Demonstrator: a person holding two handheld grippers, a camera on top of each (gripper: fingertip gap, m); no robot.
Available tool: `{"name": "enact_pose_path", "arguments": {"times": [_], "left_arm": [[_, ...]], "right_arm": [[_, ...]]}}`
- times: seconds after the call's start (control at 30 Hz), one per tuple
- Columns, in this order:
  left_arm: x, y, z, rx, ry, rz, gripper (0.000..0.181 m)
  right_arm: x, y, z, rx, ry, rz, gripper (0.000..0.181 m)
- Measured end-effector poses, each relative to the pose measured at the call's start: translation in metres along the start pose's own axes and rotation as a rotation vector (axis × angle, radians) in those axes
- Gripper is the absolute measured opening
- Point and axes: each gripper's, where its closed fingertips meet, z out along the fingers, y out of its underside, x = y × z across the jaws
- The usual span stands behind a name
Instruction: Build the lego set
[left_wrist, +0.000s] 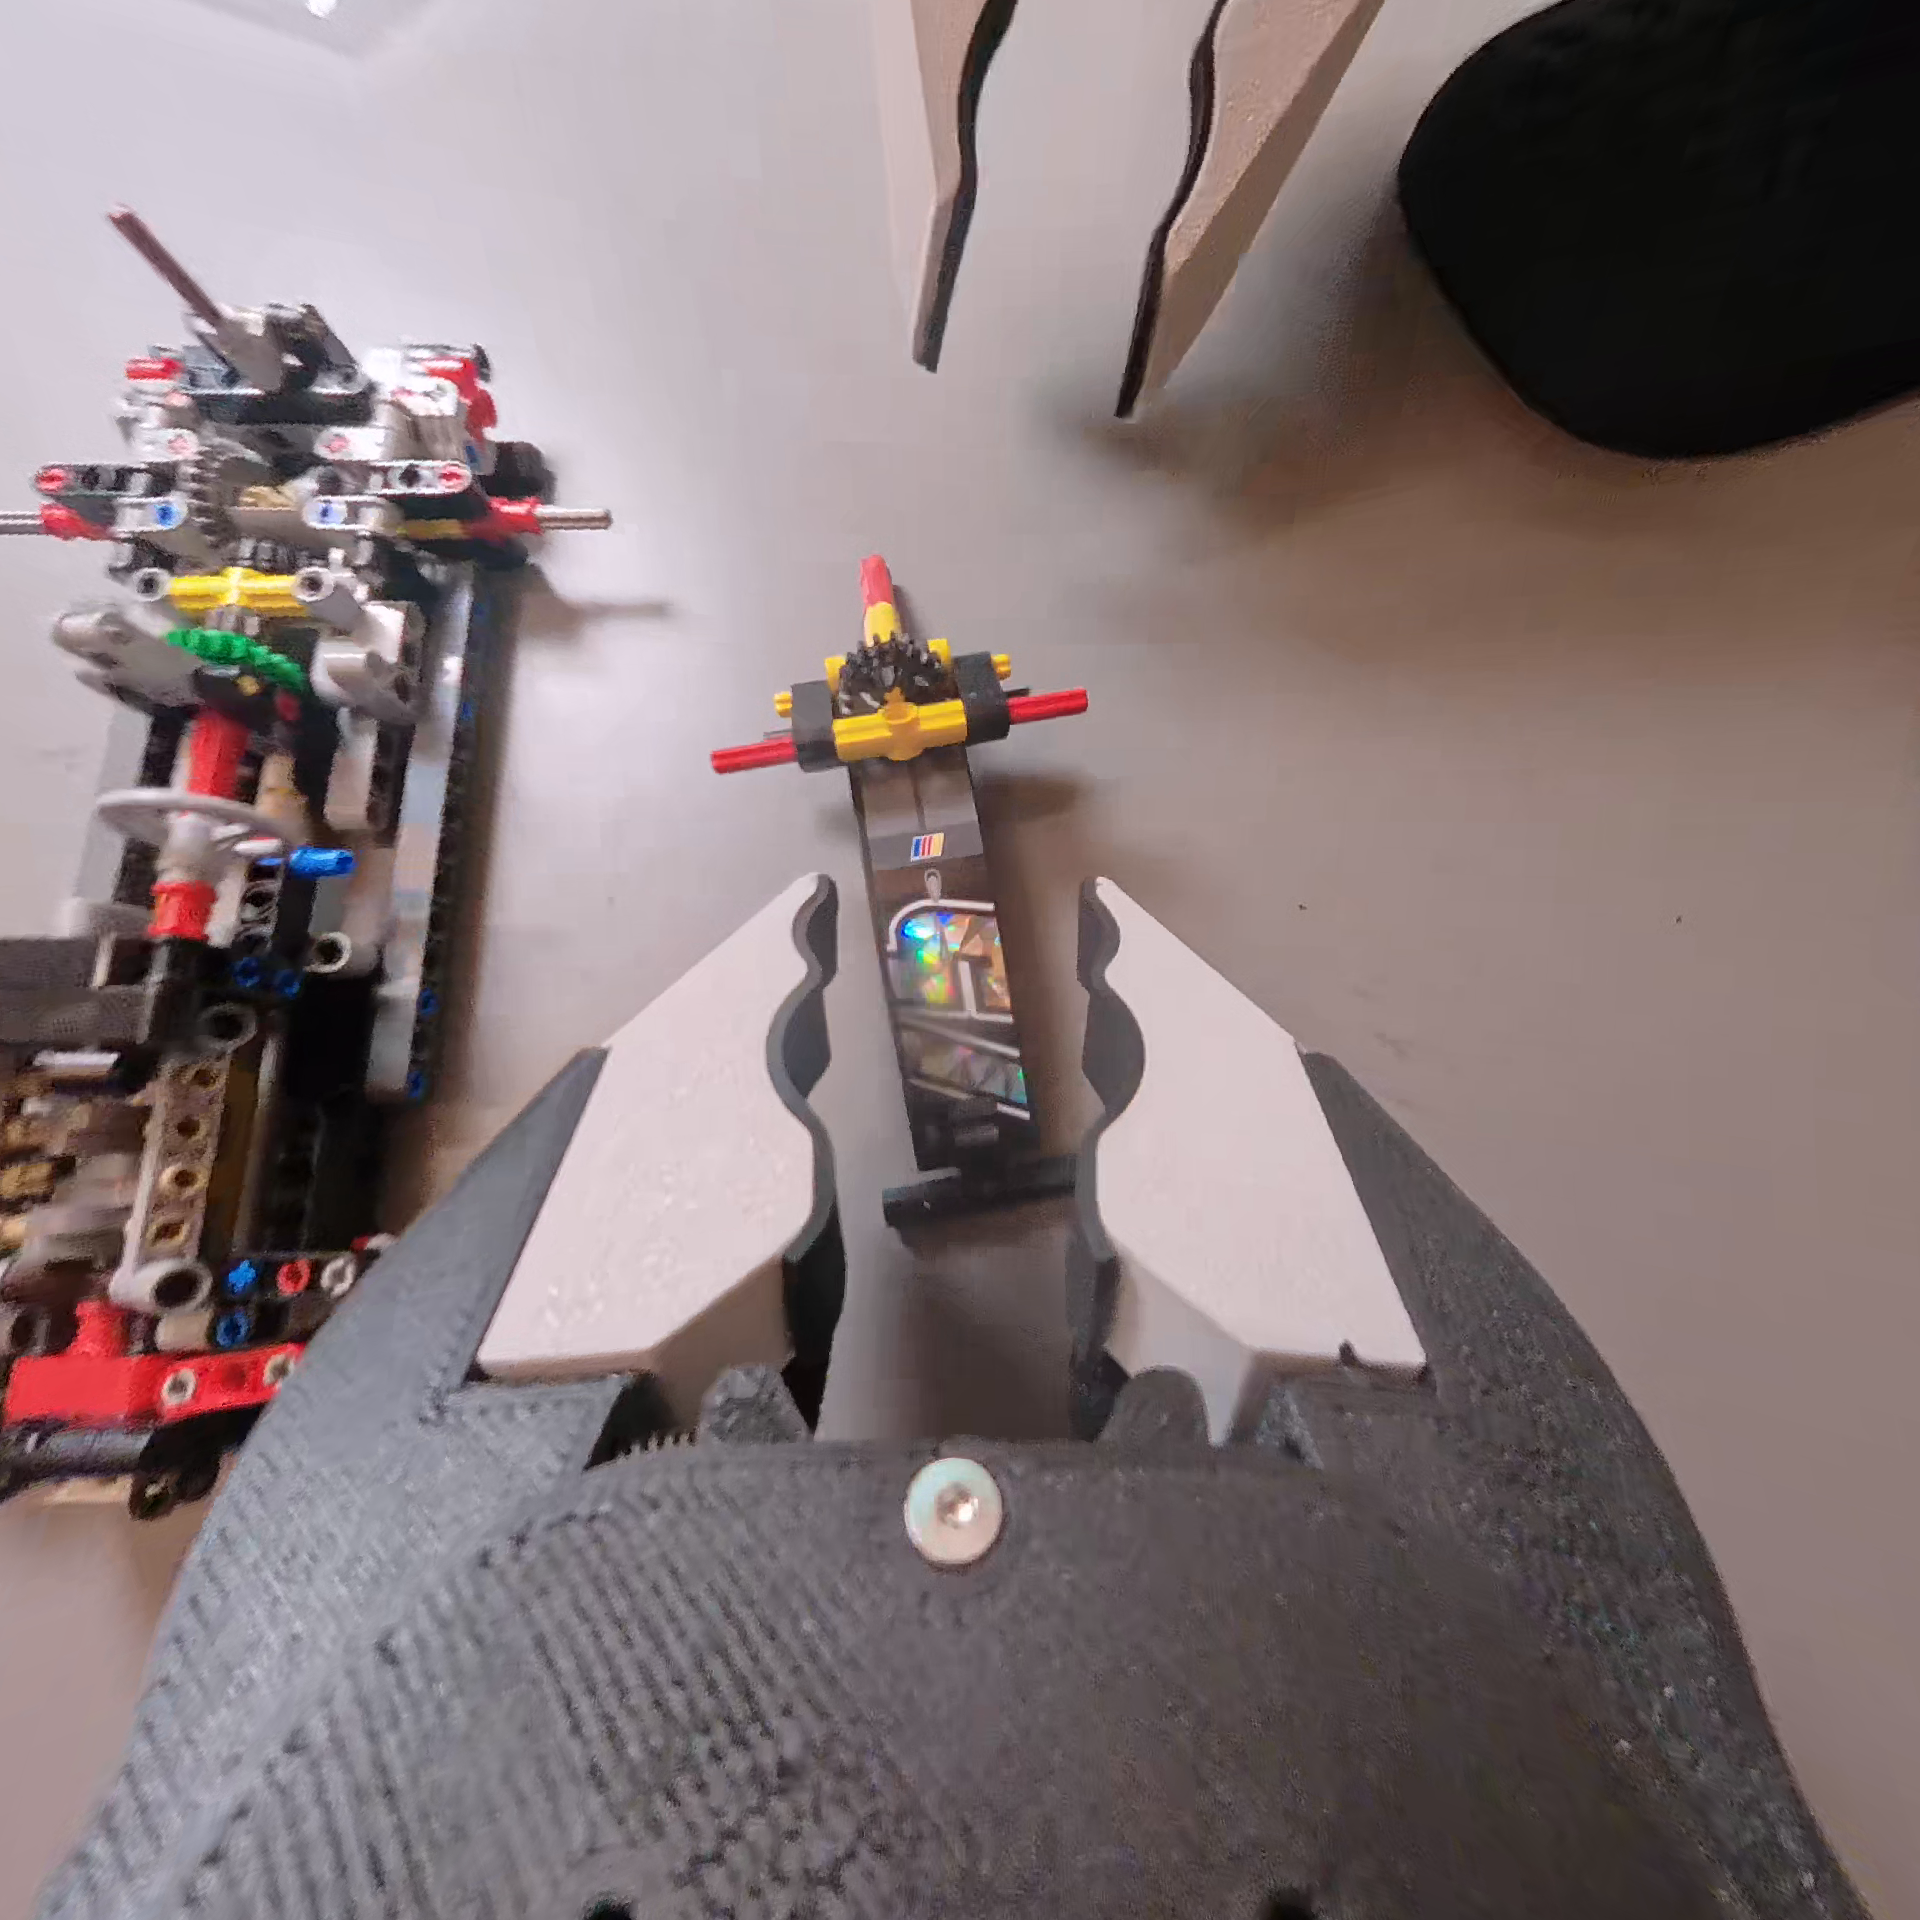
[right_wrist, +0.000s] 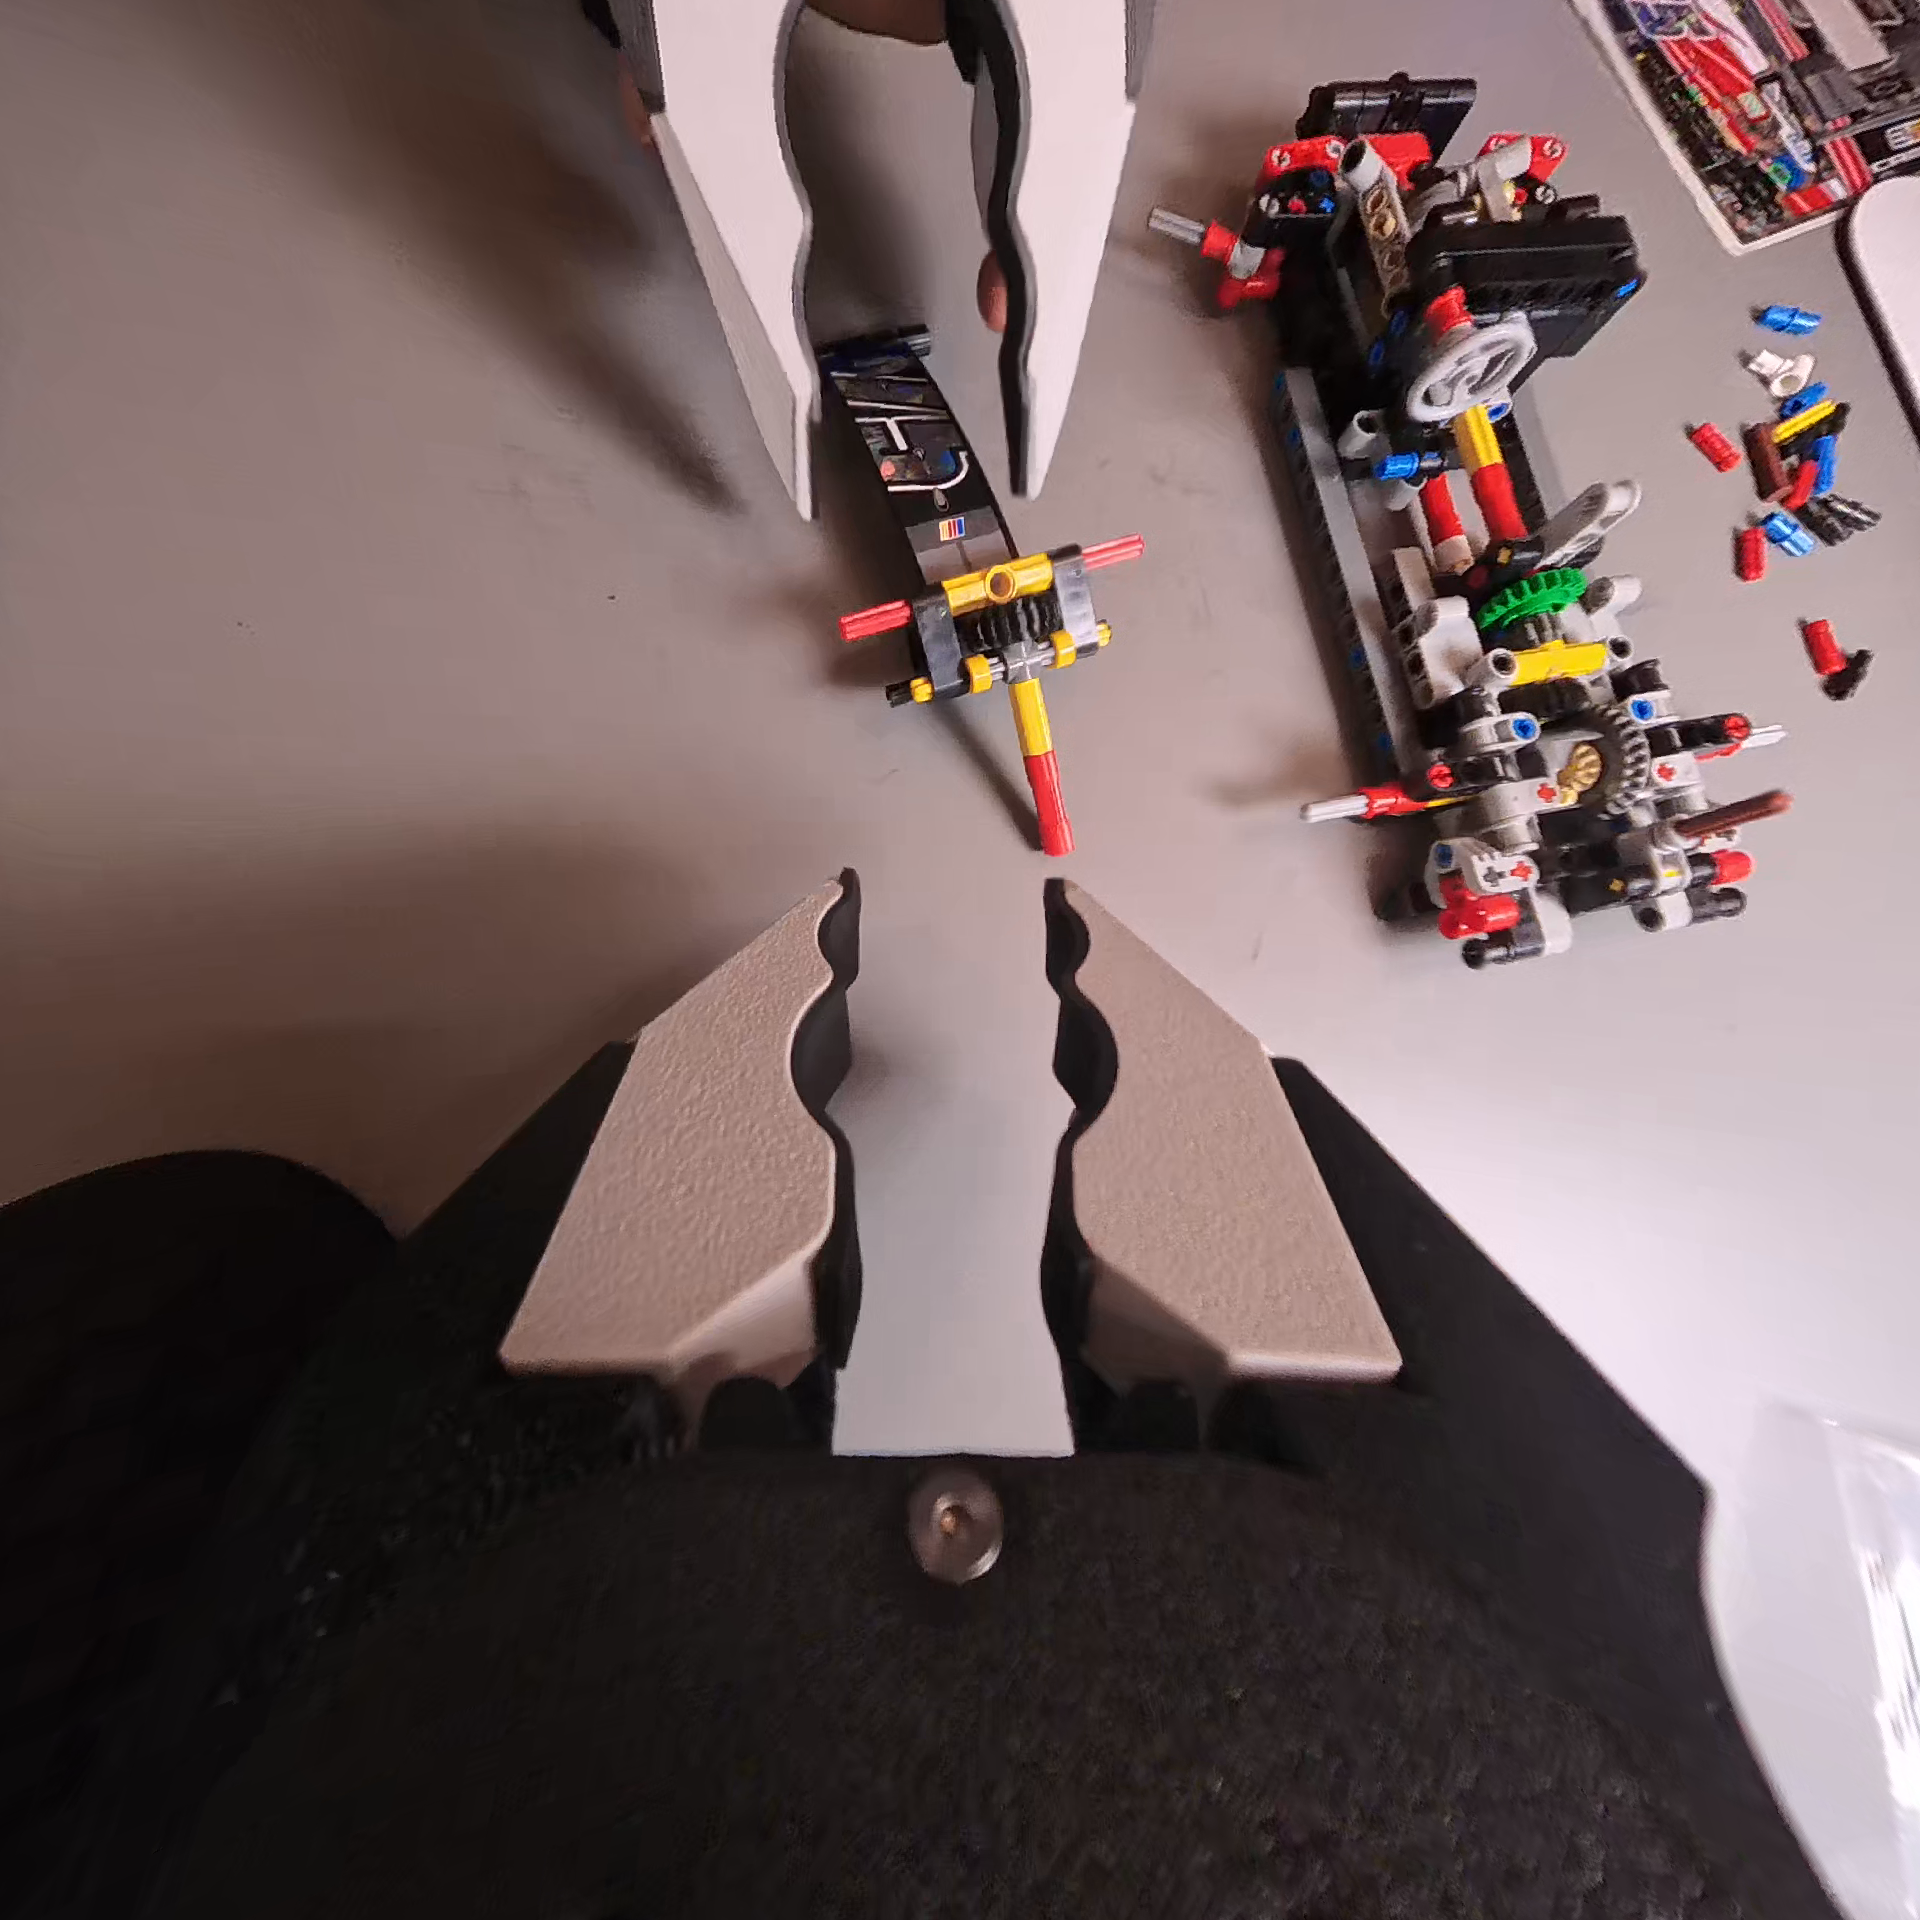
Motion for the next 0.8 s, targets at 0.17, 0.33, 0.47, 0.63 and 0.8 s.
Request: {"name": "enact_pose_path", "arguments": {"times": [0.17,0.33,0.47,0.63,0.8], "left_arm": [[-0.01,-0.005,0.012,-0.036,-0.069,0.079,0.027],[-0.016,-0.026,-0.001,0.066,-0.081,0.069,0.024],[-0.032,-0.049,-0.017,0.142,-0.113,0.046,0.023],[-0.059,-0.074,-0.038,0.199,-0.149,0.033,0.023],[-0.087,-0.088,-0.053,0.216,-0.204,0.023,0.023]], "right_arm": [[0.008,0.0,0.015,0.004,0.049,-0.03,0.025],[0.021,-0.008,0.02,0.069,0.102,-0.038,0.016],[0.039,-0.024,0.016,0.158,0.167,-0.026,0.003],[0.069,-0.042,0.002,0.263,0.206,0.02,0.001],[0.102,-0.046,-0.025,0.268,0.287,0.001,0.007]]}}
